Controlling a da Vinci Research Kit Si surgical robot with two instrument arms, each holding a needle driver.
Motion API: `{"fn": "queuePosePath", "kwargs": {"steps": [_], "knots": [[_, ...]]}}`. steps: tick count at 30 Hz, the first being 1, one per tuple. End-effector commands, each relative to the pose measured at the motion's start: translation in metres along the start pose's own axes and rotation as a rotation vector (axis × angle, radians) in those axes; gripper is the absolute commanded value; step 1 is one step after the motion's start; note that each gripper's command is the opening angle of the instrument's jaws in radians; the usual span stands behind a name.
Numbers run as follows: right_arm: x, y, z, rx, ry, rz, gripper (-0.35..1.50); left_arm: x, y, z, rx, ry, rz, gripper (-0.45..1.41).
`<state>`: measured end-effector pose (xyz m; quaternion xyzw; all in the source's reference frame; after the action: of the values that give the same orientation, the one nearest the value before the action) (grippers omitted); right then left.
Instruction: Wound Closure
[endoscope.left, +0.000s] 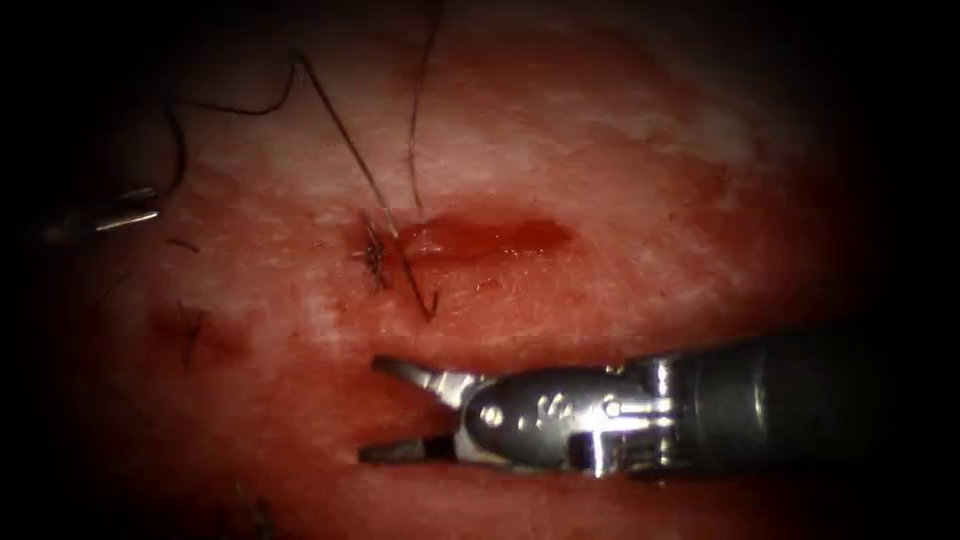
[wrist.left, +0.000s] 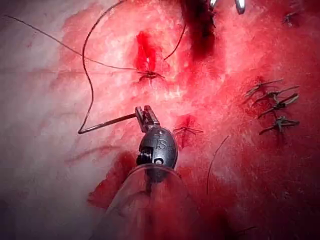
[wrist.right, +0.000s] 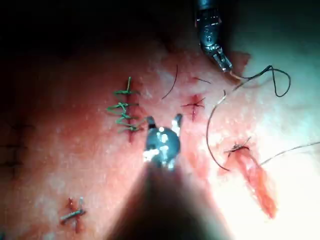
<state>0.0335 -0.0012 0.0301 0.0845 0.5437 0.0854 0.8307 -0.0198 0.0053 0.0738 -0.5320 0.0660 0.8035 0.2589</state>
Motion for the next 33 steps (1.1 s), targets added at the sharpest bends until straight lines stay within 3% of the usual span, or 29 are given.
{"fn": "queuePosePath", "kwargs": {"steps": [1, 5, 7, 8, 10, 14, 20, 21, 22, 23, 24, 33], "knots": [[-0.0020, 0.0013, 0.0002, -0.036, 0.009, -0.052, 1.35, -0.0007, 0.0007, 0.0001, -0.004, 0.000, -0.001, -0.45], [-0.0072, 0.0036, 0.0006, -0.073, -0.057, -0.114, 1.38, -0.0022, -0.0012, -0.0012, 0.007, -0.005, -0.006, -0.45], [-0.0077, 0.0037, 0.0007, -0.076, -0.062, -0.115, 1.36, -0.0026, -0.0014, -0.0014, 0.009, -0.005, -0.011, -0.45], [-0.0094, 0.0041, 0.0016, -0.088, -0.084, -0.120, 1.35, -0.0032, -0.0018, -0.0017, 0.020, -0.008, -0.020, -0.45], [-0.0108, 0.0043, 0.0024, -0.086, -0.104, -0.126, 1.31, -0.0038, -0.0018, -0.0016, 0.031, -0.013, -0.023, -0.45], [-0.0123, 0.0046, 0.0045, -0.099, -0.111, -0.141, 1.30, -0.0041, -0.0013, -0.0009, 0.032, -0.014, -0.026, -0.45], [-0.0123, 0.0051, 0.0068, -0.119, -0.119, -0.138, 1.26, -0.0040, -0.0011, -0.0006, 0.029, -0.012, -0.027, -0.45], [-0.0123, 0.0052, 0.0070, -0.118, -0.119, -0.138, 1.20, -0.0040, -0.0011, -0.0006, 0.029, -0.012, -0.027, -0.45], [-0.0126, 0.0052, 0.0073, -0.095, -0.111, -0.140, 0.39, -0.0040, -0.0011, -0.0006, 0.028, -0.011, -0.027, -0.45], [-0.0126, 0.0052, 0.0073, -0.095, -0.111, -0.140, 0.39, -0.0040, -0.0011, -0.0006, 0.028, -0.011, -0.027, -0.45], [-0.0127, 0.0052, 0.0073, -0.067, -0.104, -0.141, -0.35, -0.0041, -0.0011, -0.0006, 0.028, -0.011, -0.026, -0.45], [-0.0119, 0.0039, 0.0061, -0.020, -0.135, -0.163, -0.35, -0.0043, -0.0008, -0.0005, 0.027, -0.009, -0.024, -0.45]]}}
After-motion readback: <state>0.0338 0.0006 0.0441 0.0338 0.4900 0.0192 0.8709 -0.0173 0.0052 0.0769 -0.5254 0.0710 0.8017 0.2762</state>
